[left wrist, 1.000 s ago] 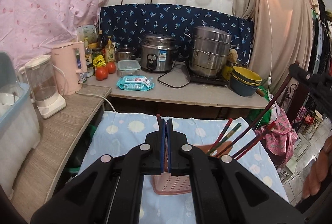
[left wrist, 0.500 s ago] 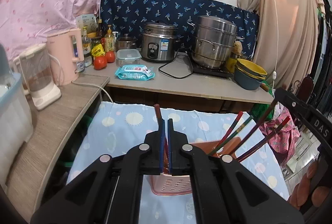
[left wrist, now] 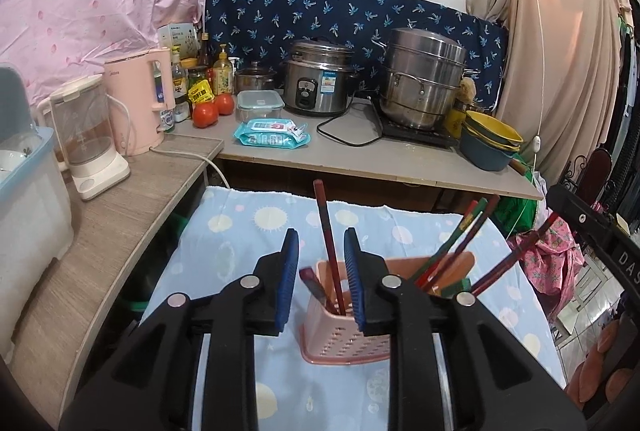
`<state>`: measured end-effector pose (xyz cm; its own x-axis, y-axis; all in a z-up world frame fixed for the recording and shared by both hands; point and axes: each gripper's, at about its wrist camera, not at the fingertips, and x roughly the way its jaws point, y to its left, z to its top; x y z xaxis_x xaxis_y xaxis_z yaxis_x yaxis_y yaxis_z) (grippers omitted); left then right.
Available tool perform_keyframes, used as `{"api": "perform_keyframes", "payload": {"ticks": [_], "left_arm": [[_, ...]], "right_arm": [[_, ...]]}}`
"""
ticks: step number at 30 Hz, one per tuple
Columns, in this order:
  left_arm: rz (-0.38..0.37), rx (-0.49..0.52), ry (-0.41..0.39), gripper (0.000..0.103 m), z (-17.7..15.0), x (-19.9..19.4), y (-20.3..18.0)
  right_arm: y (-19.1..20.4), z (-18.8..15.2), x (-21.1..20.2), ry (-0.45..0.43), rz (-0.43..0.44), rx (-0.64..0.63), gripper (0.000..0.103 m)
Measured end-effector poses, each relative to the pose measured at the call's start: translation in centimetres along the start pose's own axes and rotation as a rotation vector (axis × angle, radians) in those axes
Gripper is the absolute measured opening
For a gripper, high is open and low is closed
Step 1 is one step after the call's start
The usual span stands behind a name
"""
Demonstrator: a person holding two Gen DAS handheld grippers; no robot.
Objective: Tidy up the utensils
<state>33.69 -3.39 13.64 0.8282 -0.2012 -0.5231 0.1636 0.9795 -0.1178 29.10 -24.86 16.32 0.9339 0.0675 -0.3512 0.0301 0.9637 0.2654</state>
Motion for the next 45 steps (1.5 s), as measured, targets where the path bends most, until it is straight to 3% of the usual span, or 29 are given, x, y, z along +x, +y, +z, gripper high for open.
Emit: {"api": "perform_keyframes", "payload": {"ticks": [10, 13, 22, 25, 29, 35, 45], "left_arm": [[0.009, 0.008, 0.025, 0.024, -2.3, -1.9, 0.1], [0.013, 0.012, 0.032, 0.030, -3.3, -2.6, 0.0], [0.024, 0.031, 0.055, 0.032, -6.1, -4.5, 0.0], [0.030, 0.038, 0.062, 0.039, -7.1, -5.0, -0.2], [0.051, 0.053, 0.064, 0.048, -8.5, -5.8, -0.4], [0.070, 0.060, 0.083, 0.060, -10.5, -6.5, -0.6], [0.102, 0.070, 0.109, 0.090, -13.3, -7.5, -1.0]], "right_arm": [[-0.3, -3.0, -2.3, 0.036, -0.021, -0.024, 0.026], [-0.3, -4.1, -3.2, 0.054, -0.025, -0.039, 0.026], [-0.1, -7.2, -5.6, 0.099, -0.032, -0.066, 0.026], [-0.1, -8.2, -6.2, 0.117, -0.039, -0.071, 0.027], [-0.2, -9.5, -7.0, 0.132, -0.053, -0.070, 0.042], [-0.2, -11.5, -8.2, 0.155, -0.092, -0.098, 0.046], [-0.5, -14.4, -10.2, 0.172, -0.142, -0.140, 0.075]]}}
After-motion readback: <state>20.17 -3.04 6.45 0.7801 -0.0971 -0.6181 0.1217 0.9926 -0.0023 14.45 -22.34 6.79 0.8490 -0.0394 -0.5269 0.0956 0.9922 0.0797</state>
